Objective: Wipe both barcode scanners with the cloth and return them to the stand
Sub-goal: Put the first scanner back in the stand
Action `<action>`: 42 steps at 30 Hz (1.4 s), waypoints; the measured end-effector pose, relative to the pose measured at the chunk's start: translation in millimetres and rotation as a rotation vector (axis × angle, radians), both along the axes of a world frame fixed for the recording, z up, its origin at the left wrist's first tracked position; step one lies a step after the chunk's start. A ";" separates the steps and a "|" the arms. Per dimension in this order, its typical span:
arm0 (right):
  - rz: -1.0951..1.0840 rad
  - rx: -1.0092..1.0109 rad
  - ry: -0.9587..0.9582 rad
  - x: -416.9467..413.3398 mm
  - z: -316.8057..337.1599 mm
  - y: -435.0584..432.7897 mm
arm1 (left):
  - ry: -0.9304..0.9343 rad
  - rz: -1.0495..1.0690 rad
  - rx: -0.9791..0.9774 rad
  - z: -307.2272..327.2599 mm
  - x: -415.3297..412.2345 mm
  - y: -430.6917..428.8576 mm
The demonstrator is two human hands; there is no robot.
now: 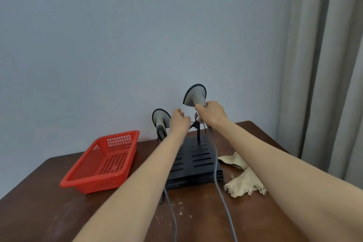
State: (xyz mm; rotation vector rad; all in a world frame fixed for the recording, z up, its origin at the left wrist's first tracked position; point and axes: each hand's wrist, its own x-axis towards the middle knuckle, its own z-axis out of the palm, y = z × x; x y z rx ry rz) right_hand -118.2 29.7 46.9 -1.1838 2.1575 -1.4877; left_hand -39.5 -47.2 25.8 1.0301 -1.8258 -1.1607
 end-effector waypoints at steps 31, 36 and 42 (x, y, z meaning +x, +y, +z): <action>0.007 0.083 0.170 -20.1 -29.6 -49.0 | -0.404 0.189 -0.267 -91.8 -45.4 -32.3; 0.008 0.115 0.201 -18.4 -34.5 -49.3 | -0.406 0.169 -0.270 -90.7 -44.3 -28.1; 0.032 0.133 0.297 -14.9 -28.3 -52.0 | -0.392 0.164 -0.256 -89.3 -40.7 -24.2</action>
